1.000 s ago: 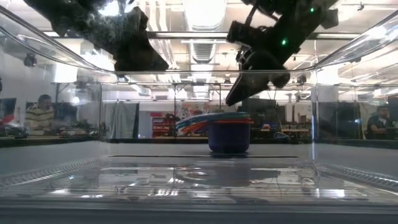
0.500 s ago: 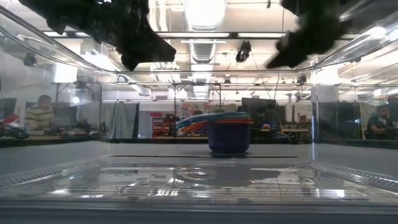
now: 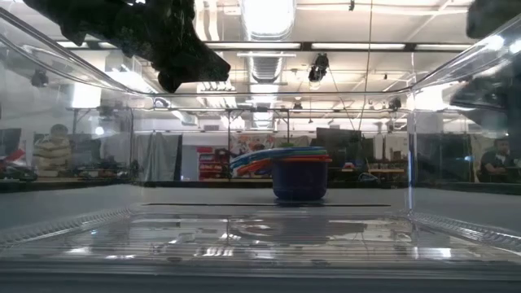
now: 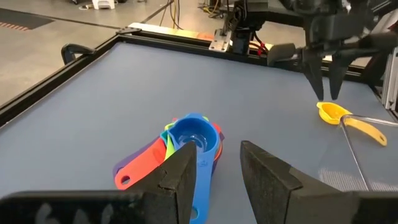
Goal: Nest measuring cups in basket
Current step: Stack the yellow measuring cup on top of the blue measuring cup
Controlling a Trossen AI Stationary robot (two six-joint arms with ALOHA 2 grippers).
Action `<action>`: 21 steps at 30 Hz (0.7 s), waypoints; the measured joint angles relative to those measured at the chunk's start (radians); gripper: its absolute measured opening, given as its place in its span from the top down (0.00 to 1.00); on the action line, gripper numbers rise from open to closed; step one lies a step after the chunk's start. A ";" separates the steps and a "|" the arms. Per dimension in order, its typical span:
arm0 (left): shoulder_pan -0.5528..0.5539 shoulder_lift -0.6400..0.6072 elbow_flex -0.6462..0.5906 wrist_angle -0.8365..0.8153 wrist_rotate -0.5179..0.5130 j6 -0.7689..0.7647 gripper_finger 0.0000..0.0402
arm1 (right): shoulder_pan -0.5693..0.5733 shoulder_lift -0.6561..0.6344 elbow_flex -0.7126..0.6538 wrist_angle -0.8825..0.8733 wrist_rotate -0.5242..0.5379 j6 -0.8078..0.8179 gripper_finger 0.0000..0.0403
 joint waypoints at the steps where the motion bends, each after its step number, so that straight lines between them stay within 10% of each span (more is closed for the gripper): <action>1: 0.000 0.000 0.000 0.000 0.000 -0.005 0.73 | 0.014 0.011 0.000 -0.008 0.002 0.032 0.80; 21: 0.000 0.000 0.000 0.004 0.000 -0.007 0.73 | 0.105 0.206 -0.001 -0.018 -0.050 0.132 0.86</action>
